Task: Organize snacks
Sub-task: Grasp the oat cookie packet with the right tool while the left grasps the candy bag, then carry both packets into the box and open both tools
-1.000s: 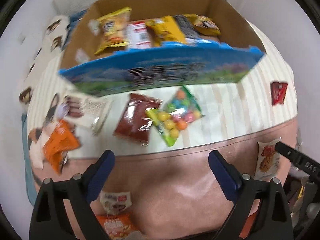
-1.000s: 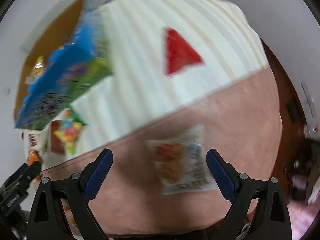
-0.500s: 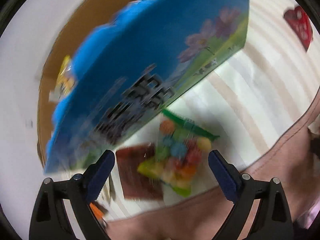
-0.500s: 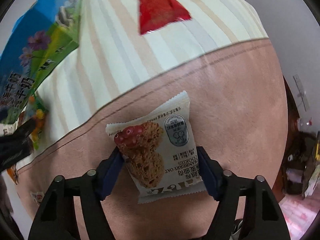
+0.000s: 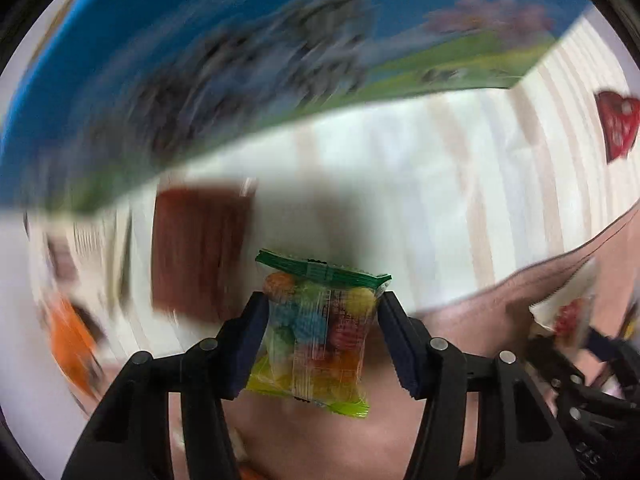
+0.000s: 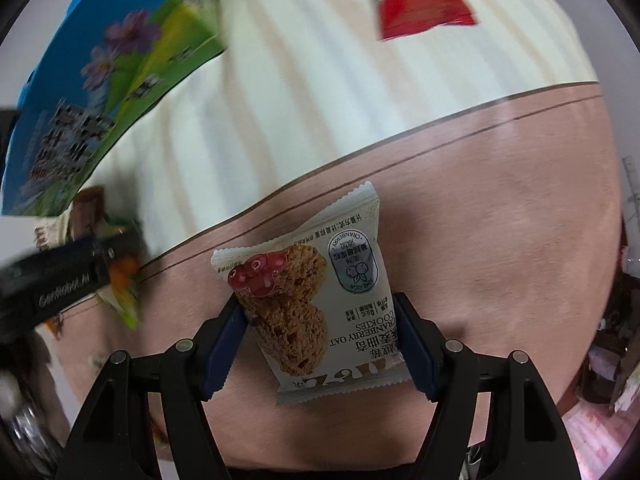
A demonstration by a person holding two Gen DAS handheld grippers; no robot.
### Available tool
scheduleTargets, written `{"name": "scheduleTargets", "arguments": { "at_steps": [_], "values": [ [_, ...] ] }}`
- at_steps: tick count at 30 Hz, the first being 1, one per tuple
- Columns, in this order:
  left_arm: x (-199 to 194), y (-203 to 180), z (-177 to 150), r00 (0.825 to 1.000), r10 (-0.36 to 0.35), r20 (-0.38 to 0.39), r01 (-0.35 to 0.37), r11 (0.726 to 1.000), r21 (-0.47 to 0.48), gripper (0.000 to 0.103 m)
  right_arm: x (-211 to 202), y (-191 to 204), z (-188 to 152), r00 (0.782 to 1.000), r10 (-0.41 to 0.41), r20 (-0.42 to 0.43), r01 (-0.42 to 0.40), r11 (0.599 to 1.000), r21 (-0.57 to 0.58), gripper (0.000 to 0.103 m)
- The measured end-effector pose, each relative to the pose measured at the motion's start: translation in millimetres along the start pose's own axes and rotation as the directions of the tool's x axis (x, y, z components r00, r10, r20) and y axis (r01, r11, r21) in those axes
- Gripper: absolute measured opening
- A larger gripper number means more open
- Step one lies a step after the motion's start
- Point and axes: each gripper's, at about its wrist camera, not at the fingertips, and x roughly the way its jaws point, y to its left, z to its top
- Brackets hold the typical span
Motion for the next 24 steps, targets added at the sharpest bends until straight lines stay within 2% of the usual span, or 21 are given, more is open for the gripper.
{"name": "scheduleTargets", "arguments": {
  "at_steps": [3,6,9,10,12,16,22,24],
  "values": [
    [5.8,23.4,-16.5,0.996,-0.08,-0.037,0.075,0.989,-0.126,0.054,6.7,11.7,4.1,0.999,0.032,-0.035,-0.032,0.999,-0.019,0.074],
    [10.2,36.6,-22.0,0.993,-0.11,-0.041,0.101,0.979,-0.178,0.055,11.5,23.3,4.0,0.998,0.035,-0.052,-0.037,0.999,-0.039,0.074],
    [11.0,36.6,-31.9,0.993,-0.112,-0.026,0.107,0.981,-0.16,0.056,15.2,35.5,3.1,0.996,0.021,-0.088,-0.027,0.998,-0.062,0.08],
    [17.1,31.8,-28.8,0.994,-0.107,-0.021,0.103,0.984,-0.148,0.058,16.5,37.6,4.1,0.995,0.029,-0.095,-0.036,0.997,-0.068,0.086],
    [23.1,20.7,-28.6,0.996,-0.089,-0.019,0.086,0.99,-0.113,0.061,15.6,44.0,4.3,0.991,0.069,-0.112,-0.078,0.994,-0.078,0.092],
    [33.7,1.7,-34.8,0.997,-0.076,-0.013,0.075,0.995,-0.073,0.065,17.1,46.9,3.7,0.988,0.079,-0.13,-0.093,0.991,-0.098,0.092],
    [49.6,-11.4,-44.2,0.998,-0.049,-0.03,0.049,0.999,-0.003,0.065,22.7,53.9,-5.0,0.991,0.036,-0.132,-0.054,0.989,-0.14,0.092],
    [58.1,-7.8,-53.2,0.998,-0.051,-0.03,0.051,0.999,-0.016,0.065,23.6,54.4,-9.7,0.993,0.017,-0.116,-0.034,0.988,-0.15,0.092]
  ]
}}
